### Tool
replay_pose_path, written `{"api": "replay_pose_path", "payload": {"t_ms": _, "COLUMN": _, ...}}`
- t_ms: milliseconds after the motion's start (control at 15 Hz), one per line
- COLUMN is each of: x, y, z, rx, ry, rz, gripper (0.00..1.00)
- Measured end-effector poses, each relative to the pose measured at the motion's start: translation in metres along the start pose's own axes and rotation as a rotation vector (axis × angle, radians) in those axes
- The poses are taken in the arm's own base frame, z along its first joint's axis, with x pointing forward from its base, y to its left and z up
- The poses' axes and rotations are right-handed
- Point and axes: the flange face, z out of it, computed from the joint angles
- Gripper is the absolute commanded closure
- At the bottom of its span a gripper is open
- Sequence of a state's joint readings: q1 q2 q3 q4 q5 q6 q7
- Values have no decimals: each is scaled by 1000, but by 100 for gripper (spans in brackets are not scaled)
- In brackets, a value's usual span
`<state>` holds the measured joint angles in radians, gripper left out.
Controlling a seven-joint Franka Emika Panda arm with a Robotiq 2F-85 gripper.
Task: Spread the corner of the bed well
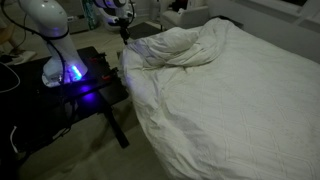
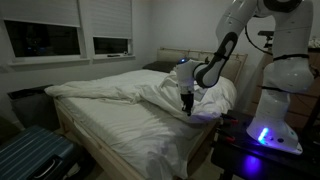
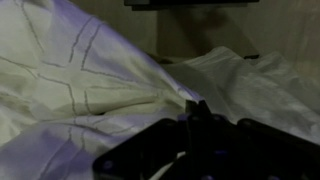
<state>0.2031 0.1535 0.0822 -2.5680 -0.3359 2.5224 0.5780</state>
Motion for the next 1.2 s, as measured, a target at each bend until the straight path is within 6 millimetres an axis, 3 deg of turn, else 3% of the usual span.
{"api": "replay_pose_path", "payload": {"t_ms": 467, "x": -3, "y": -22, "z": -7, "rx": 81, "ry": 87, "rz": -28, "gripper": 99}}
{"api": "replay_pose_path", "payload": {"t_ms": 533, "x": -5, "y": -25, "z": -7, "rx": 90, "ry": 87, "rz": -37, "gripper": 73}}
{"api": "replay_pose_path", "payload": {"t_ms": 600, "x": -7, "y": -27, "z": -6, "rx": 92, "ry": 84, "rz": -40, "gripper": 72}}
{"api": "replay_pose_path", "payload": {"t_ms": 933, "x": -7, "y": -40, "z": -14, "rx": 111, "ry": 122, "rz": -41, "gripper": 36}}
{"api": "replay_pose_path", "payload": {"t_ms": 1067, "x": 4, "y": -33, "z": -20, "rx": 140, "ry": 192, "rz": 13, "gripper": 21}}
{"api": "replay_pose_path", "payload": {"t_ms": 1200, "x": 19, "y": -10, "z": -25, "rx": 169, "ry": 265, "rz": 92, "gripper": 5}}
